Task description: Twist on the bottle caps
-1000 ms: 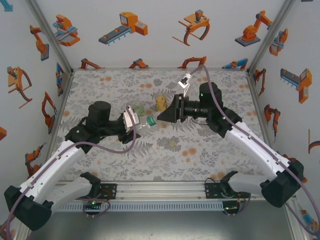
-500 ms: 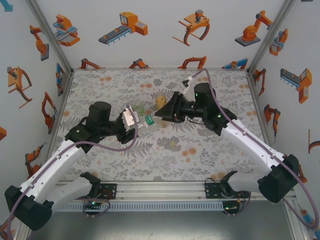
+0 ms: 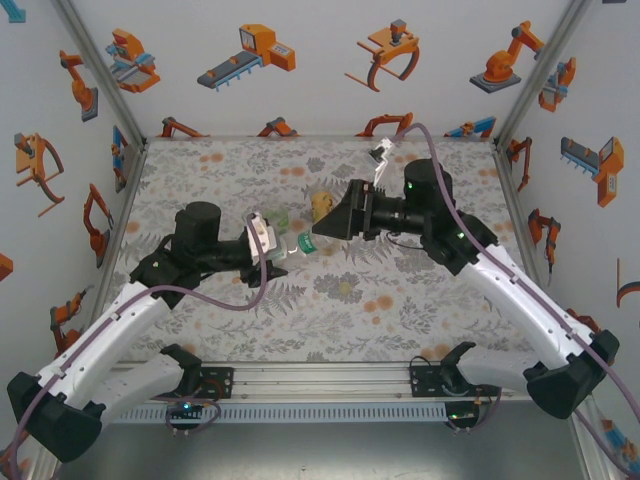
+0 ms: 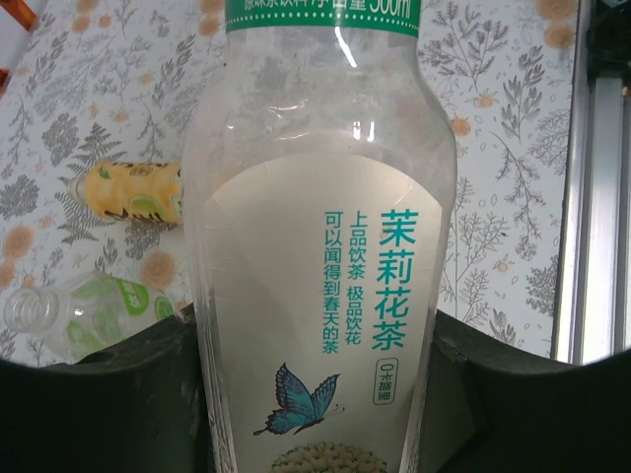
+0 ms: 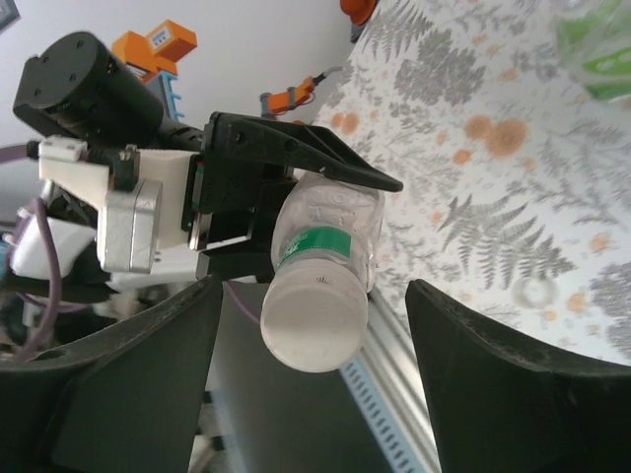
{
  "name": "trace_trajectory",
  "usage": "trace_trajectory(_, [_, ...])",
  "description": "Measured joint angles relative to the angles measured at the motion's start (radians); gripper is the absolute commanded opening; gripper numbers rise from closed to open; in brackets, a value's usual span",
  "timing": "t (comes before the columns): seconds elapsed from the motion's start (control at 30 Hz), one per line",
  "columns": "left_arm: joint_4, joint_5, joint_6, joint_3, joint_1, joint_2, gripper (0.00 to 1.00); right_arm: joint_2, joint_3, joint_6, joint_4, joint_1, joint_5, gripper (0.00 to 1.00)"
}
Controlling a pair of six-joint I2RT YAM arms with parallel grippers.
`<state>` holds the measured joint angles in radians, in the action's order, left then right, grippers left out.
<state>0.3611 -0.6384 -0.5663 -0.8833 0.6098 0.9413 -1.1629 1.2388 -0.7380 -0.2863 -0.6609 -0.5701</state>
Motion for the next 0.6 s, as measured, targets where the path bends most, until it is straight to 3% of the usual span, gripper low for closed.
trace_trajectory(0.27, [-0.002,-0.046,-0.006,0.000,0.000,0.000,0.00,0.066,0.038,0.348,-0.069,0.000,0.007,0.66])
trace_trajectory(0.6, [0.007,-0.098,-0.011,-0.009,0.005,0.018,0.00,0.092,0.041,0.939,-0.126,0.000,-0.232,0.63])
